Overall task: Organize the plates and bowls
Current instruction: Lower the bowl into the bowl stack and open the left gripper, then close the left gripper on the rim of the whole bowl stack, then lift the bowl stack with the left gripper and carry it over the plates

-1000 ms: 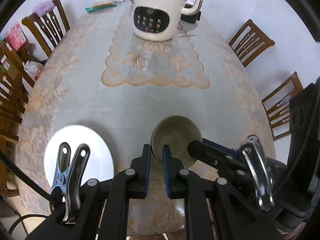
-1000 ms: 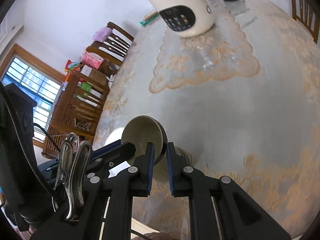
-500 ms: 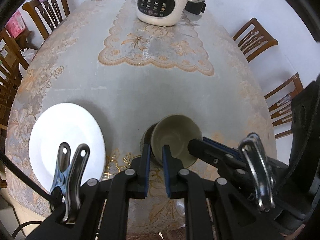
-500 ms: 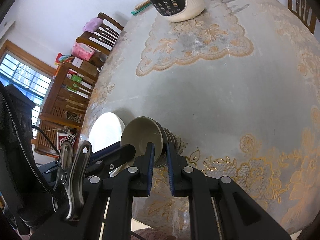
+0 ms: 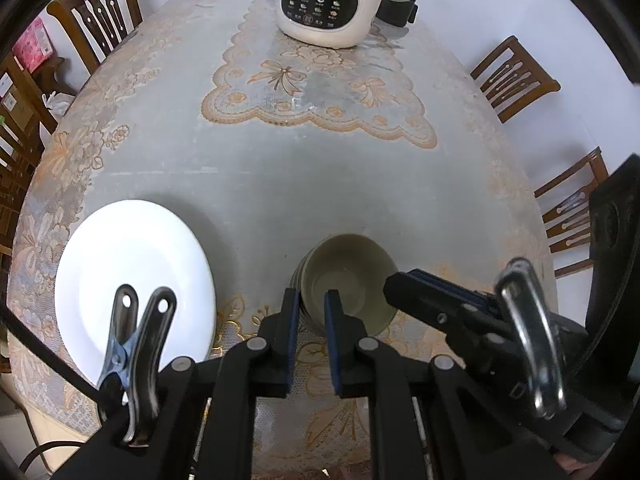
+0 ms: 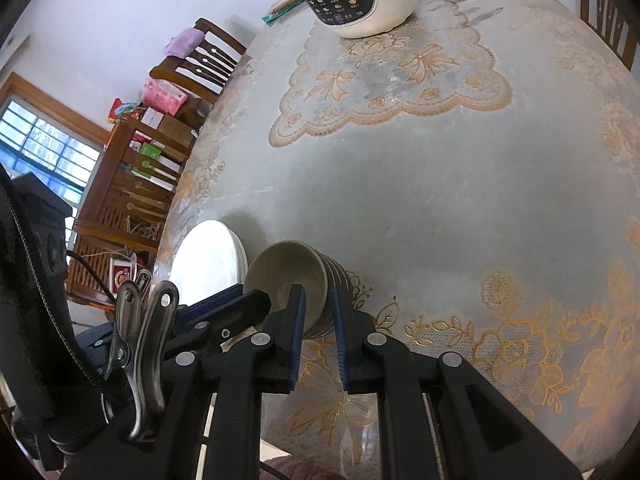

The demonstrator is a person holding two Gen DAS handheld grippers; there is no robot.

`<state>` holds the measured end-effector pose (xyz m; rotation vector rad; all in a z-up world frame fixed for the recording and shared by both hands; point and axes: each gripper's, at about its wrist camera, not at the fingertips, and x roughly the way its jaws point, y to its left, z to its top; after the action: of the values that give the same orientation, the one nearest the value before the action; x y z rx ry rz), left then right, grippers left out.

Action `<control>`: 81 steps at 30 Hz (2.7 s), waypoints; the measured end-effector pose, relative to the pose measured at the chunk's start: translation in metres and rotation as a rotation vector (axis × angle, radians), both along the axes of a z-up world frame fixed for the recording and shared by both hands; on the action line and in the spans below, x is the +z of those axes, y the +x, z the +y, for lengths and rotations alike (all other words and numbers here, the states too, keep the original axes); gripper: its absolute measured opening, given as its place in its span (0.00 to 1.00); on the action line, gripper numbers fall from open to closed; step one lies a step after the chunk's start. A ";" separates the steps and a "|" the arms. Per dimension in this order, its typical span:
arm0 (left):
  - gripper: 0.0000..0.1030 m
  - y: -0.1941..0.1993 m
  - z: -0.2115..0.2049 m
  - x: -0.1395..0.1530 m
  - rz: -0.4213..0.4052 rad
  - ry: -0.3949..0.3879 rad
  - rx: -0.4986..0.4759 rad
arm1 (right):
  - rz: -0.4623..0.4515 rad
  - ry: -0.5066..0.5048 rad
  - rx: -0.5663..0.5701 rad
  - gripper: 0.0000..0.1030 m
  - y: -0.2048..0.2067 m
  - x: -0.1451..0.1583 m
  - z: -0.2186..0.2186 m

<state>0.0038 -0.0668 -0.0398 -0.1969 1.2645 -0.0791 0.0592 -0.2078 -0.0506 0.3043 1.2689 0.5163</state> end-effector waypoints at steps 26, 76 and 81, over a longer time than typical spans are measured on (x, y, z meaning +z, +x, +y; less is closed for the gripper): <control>0.19 0.006 0.016 -0.016 0.050 -0.119 0.016 | 0.136 0.056 -0.045 0.33 0.015 -0.034 -0.007; 0.17 -0.027 0.160 0.018 0.016 -0.176 0.134 | 0.194 0.158 -0.033 0.33 0.002 -0.020 0.137; 0.17 -0.024 0.173 0.009 0.026 -0.176 0.127 | 0.202 0.144 -0.035 0.33 0.002 -0.028 0.152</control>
<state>-0.0204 0.1063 -0.0305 -0.4302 1.2687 -0.0787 0.0617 -0.0561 -0.0789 0.5092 1.4217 0.5585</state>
